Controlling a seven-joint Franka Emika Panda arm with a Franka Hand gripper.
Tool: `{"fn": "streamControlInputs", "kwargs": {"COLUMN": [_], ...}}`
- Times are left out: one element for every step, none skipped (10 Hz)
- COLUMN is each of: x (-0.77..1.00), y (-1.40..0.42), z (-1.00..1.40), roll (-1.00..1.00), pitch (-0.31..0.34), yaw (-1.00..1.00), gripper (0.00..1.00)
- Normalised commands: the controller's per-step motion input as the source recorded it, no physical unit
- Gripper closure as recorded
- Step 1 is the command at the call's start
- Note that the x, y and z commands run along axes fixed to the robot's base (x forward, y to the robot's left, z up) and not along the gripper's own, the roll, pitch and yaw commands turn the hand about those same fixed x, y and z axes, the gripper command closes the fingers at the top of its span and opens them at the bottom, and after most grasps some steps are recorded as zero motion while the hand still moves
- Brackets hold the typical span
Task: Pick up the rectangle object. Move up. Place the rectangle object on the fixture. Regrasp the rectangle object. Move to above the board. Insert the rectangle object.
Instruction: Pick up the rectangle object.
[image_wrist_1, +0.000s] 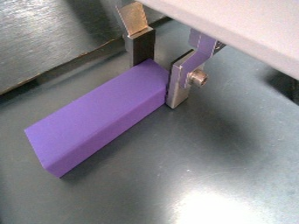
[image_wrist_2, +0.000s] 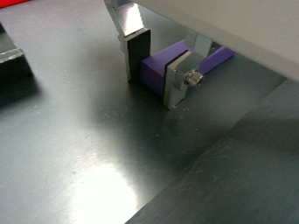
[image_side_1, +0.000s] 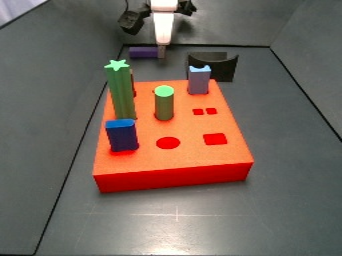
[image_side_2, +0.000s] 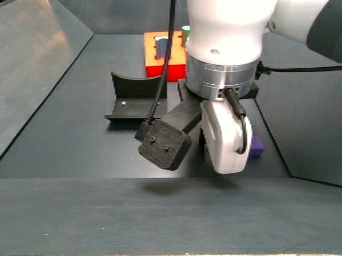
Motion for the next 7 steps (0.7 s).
{"fn": "streamControlInputs", "kwargs": {"x": [0.00, 0.00, 0.00, 0.00, 0.00, 0.00, 0.00], "y": [0.00, 0.00, 0.00, 0.00, 0.00, 0.00, 0.00], "z": [0.00, 0.00, 0.00, 0.00, 0.00, 0.00, 0.00], "roll": [0.00, 0.00, 0.00, 0.00, 0.00, 0.00, 0.00], "pitch": [0.000, 0.000, 0.000, 0.000, 0.000, 0.000, 0.000], "yaw": [0.00, 0.00, 0.00, 0.00, 0.00, 0.00, 0.00], "gripper": [1.00, 1.00, 1.00, 1.00, 1.00, 1.00, 1.00]}}
